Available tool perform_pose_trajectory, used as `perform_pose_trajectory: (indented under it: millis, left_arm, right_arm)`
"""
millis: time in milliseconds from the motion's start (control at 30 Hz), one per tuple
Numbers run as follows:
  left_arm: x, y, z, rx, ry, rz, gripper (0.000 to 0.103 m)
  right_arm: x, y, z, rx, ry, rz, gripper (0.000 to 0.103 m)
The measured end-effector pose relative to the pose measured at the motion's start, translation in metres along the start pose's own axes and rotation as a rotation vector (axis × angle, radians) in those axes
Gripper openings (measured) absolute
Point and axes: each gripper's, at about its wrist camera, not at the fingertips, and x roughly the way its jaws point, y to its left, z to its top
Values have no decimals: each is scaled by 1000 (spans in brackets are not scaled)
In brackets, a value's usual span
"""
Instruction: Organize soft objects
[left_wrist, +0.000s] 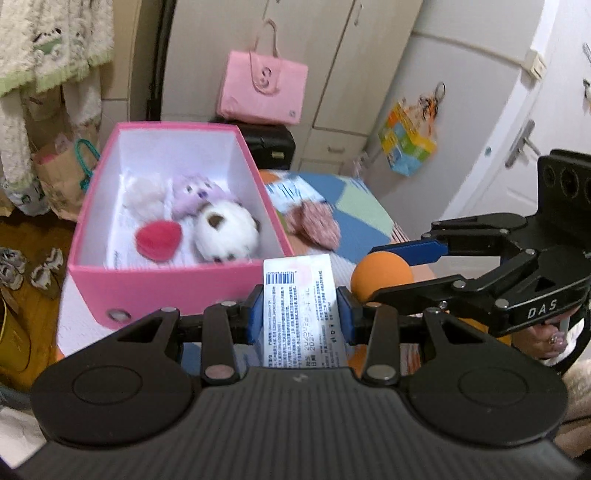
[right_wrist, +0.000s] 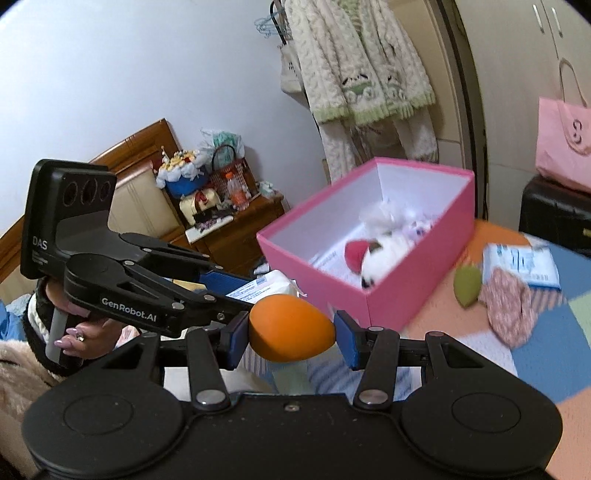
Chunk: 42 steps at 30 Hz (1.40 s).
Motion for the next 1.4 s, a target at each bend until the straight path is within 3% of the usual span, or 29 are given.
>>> perform_pose_trajectory:
  millis: [400, 567, 967, 1133, 1400]
  left_arm:
    - [6, 50, 50, -22, -100, 110, 39]
    - [23, 72, 60, -39, -104, 163, 39]
    - [82, 118, 66, -62, 0, 237, 39]
    - [96, 120, 63, -18, 15, 315, 39]
    - [103, 117, 63, 9, 23, 358, 41]
  right_arm:
    - [47, -10, 69, -53, -92, -44, 55]
    - [77, -24, 86, -63, -42, -75, 55]
    - [150, -54, 100, -109, 126, -121, 55]
    - [170, -57, 97, -127, 192, -99, 55]
    - [191, -53, 96, -220, 273, -81, 58]
